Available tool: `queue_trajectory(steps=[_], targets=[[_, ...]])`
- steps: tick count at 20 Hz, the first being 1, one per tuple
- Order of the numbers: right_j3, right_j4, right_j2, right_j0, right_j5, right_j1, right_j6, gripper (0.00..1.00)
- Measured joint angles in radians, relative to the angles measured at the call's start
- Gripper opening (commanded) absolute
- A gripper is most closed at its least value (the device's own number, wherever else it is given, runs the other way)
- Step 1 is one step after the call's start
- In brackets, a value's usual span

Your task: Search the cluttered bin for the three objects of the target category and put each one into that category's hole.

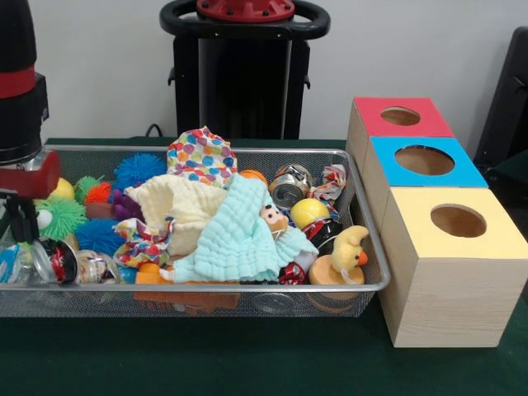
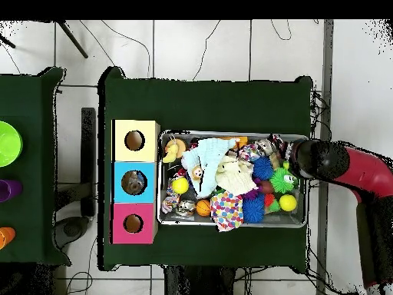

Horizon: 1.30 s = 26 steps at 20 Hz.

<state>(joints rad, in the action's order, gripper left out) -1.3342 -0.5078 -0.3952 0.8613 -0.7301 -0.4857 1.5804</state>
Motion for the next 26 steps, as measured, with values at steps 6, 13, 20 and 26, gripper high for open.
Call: queue_trajectory(steps=[6, 13, 20, 26], targets=[[-0.002, 0.017, 0.000, -0.005, 0.000, -0.027, 0.000, 0.00], [-0.006, 0.033, 0.003, -0.009, 0.000, -0.053, 0.000, 0.00], [-0.011, 0.037, 0.013, -0.014, 0.000, -0.075, 0.000, 0.00], [-0.011, 0.037, 0.018, -0.015, 0.000, -0.073, 0.000, 0.00]])
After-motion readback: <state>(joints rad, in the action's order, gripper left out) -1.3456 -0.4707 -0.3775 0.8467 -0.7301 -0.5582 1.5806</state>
